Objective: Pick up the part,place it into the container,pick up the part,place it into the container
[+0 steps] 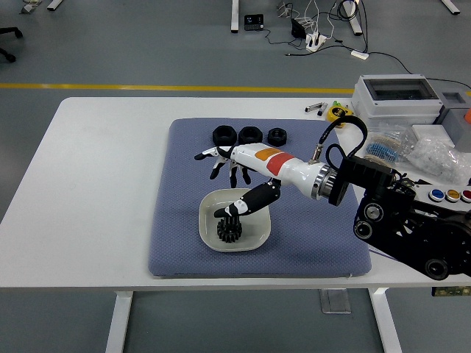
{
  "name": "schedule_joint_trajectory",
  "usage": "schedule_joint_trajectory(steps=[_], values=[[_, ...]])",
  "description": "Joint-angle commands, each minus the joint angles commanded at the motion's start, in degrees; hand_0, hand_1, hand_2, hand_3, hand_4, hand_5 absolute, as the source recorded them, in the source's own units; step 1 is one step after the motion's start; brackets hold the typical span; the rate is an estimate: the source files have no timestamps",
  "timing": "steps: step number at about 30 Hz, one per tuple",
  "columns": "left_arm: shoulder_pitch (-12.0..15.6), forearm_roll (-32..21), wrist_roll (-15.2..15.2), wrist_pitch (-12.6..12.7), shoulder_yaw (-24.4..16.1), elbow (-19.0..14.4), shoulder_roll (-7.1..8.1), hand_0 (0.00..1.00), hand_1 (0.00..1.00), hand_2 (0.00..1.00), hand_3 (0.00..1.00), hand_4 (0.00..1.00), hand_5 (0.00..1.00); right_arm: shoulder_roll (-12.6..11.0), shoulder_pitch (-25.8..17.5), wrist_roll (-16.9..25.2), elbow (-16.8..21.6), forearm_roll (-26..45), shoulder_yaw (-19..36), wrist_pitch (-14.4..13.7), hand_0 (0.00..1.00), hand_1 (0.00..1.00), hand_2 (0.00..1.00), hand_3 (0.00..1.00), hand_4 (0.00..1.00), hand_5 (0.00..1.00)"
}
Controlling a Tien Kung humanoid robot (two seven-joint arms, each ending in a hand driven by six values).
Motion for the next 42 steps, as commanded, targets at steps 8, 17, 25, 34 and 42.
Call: schedule_joint_trajectory(steps=[8,17,25,34,42], values=[[-0.27,-0.01,-0.07,0.0,-0.09,0.0,-0.13,0.708,0.62,0.648,0.565,0.618,0.691,-3.45,-2.13,1.9,1.53,18.99,4.62,2.53,0.318,0.448,0.544,0.61,0.896,0.45],[-0.45,0.55,0.03,-0.09,-0.28,0.0,-0.35,0.708,0.622,0.645,0.565,0.618,0.691,-3.55,-4.1,2.23,-6.41,40.97,7.14,1.65,0.421,0.569,0.676,0.619,0.934,0.546],[-0.72,0.87,-0.07,0.0,-1.0,0.0,-0.59,0.708,0.628,0.644,0.563,0.616,0.69,-3.97,-5.24,0.0,-13.05,60.33,6.36,3.8,0.754,0.758,0.811,0.816,0.998,0.792],[-0.74,1.09,-0.02,-0.13,-1.08,0.0,-0.87,0.708,0.63,0.645,0.564,0.616,0.69,-3.34,-6.64,3.04,-18.89,82.26,6.77,5.55,0.811,0.79,0.824,0.821,0.998,0.844],[-0.89,0.87,-0.05,-0.18,-0.97,0.0,-0.83,0.708,0.628,0.647,0.564,0.616,0.691,-3.55,-6.24,4.01,-28.88,86.85,6.38,7.48,0.827,0.793,0.815,0.814,0.998,0.876]])
